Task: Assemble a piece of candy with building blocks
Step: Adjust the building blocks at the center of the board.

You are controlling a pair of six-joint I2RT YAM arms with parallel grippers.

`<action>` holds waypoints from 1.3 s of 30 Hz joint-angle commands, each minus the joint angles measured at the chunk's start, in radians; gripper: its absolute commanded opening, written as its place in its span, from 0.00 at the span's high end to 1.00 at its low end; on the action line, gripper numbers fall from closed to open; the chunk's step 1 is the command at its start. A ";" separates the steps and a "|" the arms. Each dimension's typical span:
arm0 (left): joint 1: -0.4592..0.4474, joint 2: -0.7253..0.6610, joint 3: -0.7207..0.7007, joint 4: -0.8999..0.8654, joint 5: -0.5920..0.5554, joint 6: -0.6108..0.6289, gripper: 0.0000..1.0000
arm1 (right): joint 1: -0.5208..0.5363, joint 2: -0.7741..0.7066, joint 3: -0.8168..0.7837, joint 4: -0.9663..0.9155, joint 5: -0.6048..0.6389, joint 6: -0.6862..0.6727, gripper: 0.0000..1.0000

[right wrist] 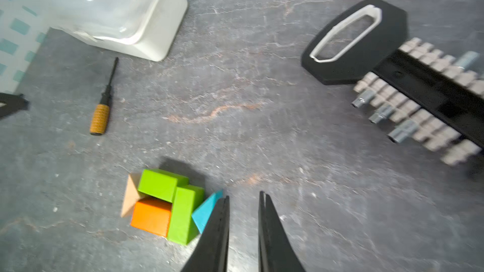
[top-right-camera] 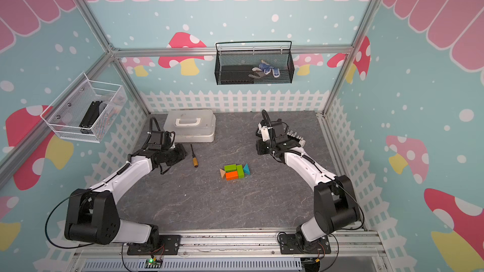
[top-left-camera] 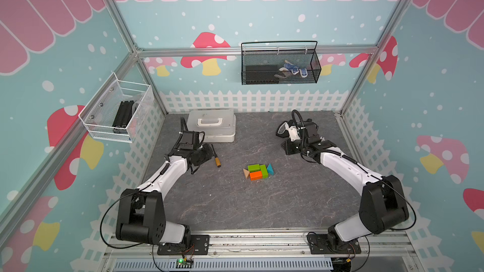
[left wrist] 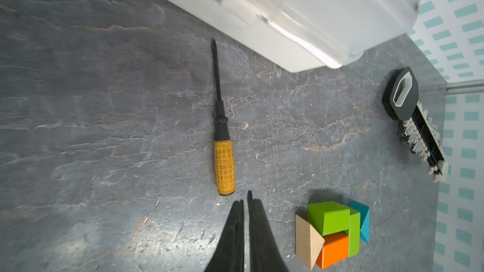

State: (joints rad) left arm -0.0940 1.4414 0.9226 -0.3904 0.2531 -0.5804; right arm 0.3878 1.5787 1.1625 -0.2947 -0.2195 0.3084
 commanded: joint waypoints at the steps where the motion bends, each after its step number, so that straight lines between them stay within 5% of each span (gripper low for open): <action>1: 0.000 -0.001 -0.041 0.073 0.089 -0.030 0.94 | 0.075 0.114 0.144 -0.066 -0.056 -0.036 0.93; 5: -0.051 -0.001 -0.043 0.079 0.163 0.007 0.98 | 0.163 0.310 0.345 -0.218 -0.081 -0.107 0.97; 9: -0.222 0.026 0.041 -0.033 0.154 0.063 1.00 | 0.218 0.461 0.475 -0.311 -0.067 -0.156 0.97; 16: -0.449 0.092 0.016 -0.030 0.182 -0.072 1.00 | 0.221 0.590 0.588 -0.383 -0.143 -0.189 0.95; 21: -0.480 0.116 -0.052 0.089 0.210 -0.174 1.00 | 0.223 0.630 0.602 -0.399 -0.178 -0.214 0.95; 39: -0.508 0.279 -0.017 0.194 0.172 -0.236 1.00 | 0.226 0.651 0.574 -0.436 -0.203 -0.287 0.94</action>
State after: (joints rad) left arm -0.5972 1.7058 0.8818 -0.2268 0.4507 -0.7998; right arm 0.6094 2.2101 1.7477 -0.7048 -0.4011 0.0593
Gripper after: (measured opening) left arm 0.048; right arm 0.064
